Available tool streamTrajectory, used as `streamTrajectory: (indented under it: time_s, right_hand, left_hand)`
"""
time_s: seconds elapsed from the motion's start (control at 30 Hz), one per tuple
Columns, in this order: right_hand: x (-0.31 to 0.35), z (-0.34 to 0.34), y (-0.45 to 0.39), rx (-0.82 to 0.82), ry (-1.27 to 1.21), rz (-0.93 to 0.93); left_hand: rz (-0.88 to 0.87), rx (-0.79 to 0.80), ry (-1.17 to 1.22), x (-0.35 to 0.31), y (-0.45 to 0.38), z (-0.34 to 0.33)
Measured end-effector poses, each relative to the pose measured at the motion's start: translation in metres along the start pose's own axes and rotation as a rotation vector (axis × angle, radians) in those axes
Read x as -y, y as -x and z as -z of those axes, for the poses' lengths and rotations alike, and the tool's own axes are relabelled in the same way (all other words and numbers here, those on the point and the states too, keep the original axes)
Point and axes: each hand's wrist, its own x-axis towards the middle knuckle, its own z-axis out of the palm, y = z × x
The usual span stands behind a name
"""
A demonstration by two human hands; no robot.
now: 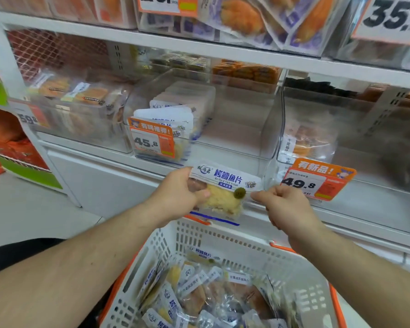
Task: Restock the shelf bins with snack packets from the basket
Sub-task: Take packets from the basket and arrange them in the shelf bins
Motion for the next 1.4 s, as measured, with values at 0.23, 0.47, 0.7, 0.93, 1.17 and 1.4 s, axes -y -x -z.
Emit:
streamTrajectory:
  time_s: [0.23, 0.47, 0.7, 0.93, 1.17, 1.4]
  right_hand:
    - [0.009, 0.003, 0.000, 0.163, -0.160, 0.054]
    - [0.032, -0.007, 0.015, 0.215, -0.235, 0.197]
    - [0.101, 0.008, 0.000, -0.038, -0.254, 0.566]
    - [0.120, -0.005, -0.026, -0.023, -0.095, 0.556]
    - [0.115, -0.024, -0.040, -0.040, -0.035, 0.494]
    - [0.112, -0.040, -0.059, -0.015, 0.212, 0.428]
  left_hand:
    - [0.020, 0.076, 0.216, -0.004, 0.001, 0.008]
    - [-0.020, 0.080, 0.264, -0.016, 0.003, 0.017]
    - [0.099, -0.095, 0.278, -0.024, -0.001, 0.041]
    - [0.111, -0.060, 0.241, -0.028, 0.002, 0.039]
    - [0.111, -0.046, 0.233, -0.030, 0.002, 0.038]
    - [0.117, -0.021, 0.216, -0.033, 0.003, 0.035]
